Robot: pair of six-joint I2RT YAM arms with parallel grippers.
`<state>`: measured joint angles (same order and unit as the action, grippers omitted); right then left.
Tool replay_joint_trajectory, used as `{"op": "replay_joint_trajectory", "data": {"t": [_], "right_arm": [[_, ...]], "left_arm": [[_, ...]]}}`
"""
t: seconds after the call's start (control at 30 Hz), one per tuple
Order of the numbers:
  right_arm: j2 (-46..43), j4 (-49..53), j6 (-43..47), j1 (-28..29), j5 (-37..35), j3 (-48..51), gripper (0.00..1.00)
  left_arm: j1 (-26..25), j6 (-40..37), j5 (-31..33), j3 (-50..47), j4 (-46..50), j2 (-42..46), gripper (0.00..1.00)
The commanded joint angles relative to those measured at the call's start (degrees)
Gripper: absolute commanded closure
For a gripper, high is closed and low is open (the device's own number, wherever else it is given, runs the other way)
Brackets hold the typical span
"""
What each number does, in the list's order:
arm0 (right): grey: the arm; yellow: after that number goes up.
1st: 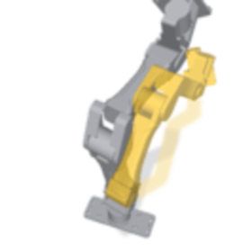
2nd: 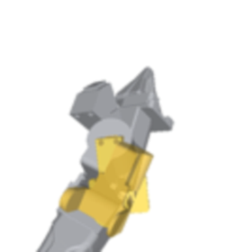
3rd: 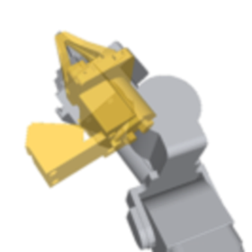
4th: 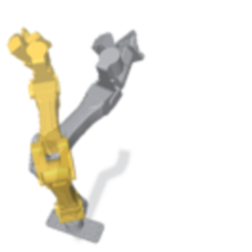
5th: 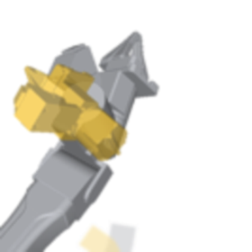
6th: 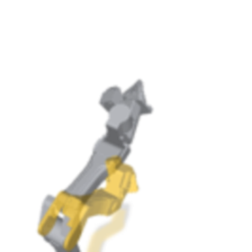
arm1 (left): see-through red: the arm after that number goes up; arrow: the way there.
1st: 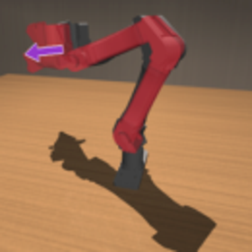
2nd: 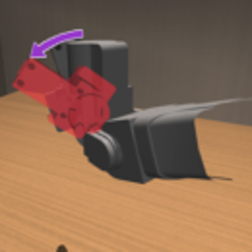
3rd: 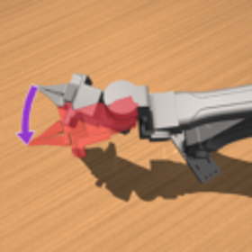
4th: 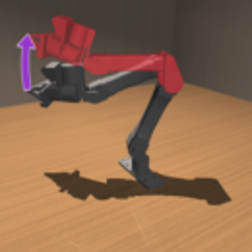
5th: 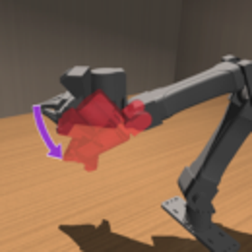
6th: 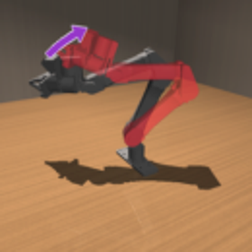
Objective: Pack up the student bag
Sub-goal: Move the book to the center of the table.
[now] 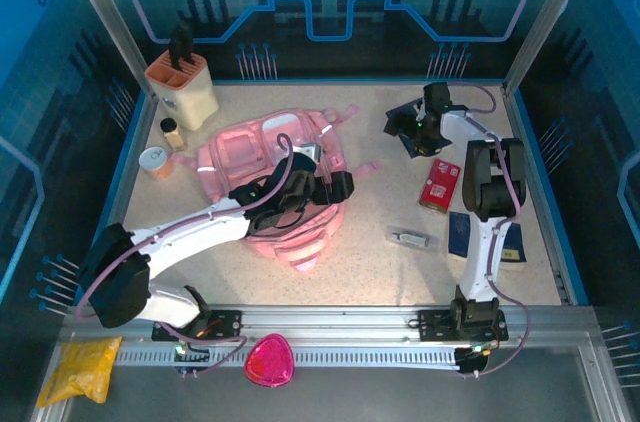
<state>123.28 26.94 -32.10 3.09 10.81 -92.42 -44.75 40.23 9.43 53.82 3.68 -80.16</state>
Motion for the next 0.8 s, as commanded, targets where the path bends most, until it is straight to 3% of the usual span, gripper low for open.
{"op": "replay_joint_trajectory", "data": {"t": [0.0, 0.27, 0.77], "right_arm": [[-0.03, 1.27, -0.47, 0.94, 1.85, 1.41, 0.00], [-3.97, -2.50, -2.41, 2.34, 2.67, 9.24, 0.00], [-15.32, -10.63, -7.67, 10.74, 5.00, 26.32, 0.00]], "left_arm": [[-0.27, 0.20, 0.67, 0.14, -0.10, -0.80, 0.01], [-0.29, 0.27, 1.29, -0.51, 0.57, 0.35, 0.01], [-0.27, 1.60, 2.21, -3.58, -0.15, 4.84, 0.01]]}}
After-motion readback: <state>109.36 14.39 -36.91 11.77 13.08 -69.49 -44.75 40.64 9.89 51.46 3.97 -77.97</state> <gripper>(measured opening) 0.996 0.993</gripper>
